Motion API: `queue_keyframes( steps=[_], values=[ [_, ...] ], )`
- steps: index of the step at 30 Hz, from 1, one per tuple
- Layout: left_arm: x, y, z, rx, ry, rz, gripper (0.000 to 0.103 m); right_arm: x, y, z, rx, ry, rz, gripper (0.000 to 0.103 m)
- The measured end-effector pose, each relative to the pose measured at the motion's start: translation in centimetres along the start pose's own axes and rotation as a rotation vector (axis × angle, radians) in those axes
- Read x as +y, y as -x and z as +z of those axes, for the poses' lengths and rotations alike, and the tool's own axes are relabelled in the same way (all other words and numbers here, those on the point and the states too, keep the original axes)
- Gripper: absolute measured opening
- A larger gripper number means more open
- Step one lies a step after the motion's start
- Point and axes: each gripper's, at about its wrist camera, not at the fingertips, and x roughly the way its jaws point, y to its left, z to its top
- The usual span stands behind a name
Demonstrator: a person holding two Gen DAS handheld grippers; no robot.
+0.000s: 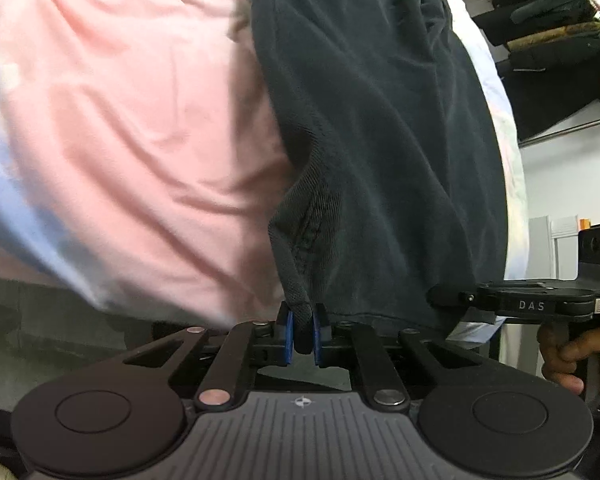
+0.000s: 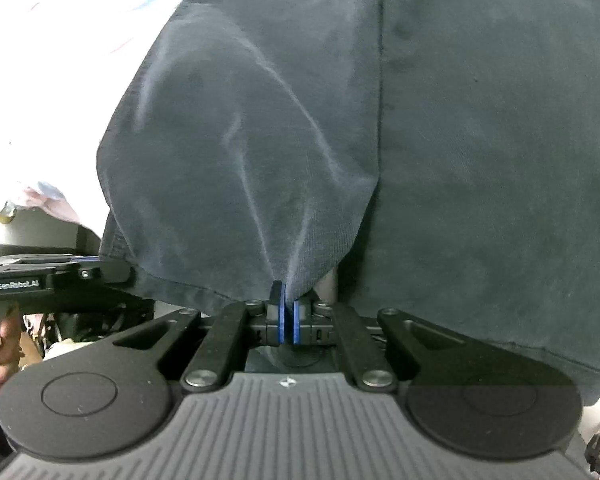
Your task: Fold clothes
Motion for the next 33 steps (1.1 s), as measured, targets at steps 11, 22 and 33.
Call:
queue_keyframes(
  steps=[11,22,33],
  values=[
    [1.3,-2.0,-0.4,0.076,0.08,0.079,0.013,1.3,-3.3,-1.0,0.049,-0.047,-0.056,0.016],
    [-6.0,1.6,0.9,0.075,-0.15,0.176,0.068,1.5,3.5,-2.3,-0.12,-0.128,-0.1,0.032],
    [-20.6,1.4,0.9,-0.006,-0.321,0.209,0.08,-2.7,14.2,-4.9,-0.311,-0.13,-0.086,0.033]
  ],
)
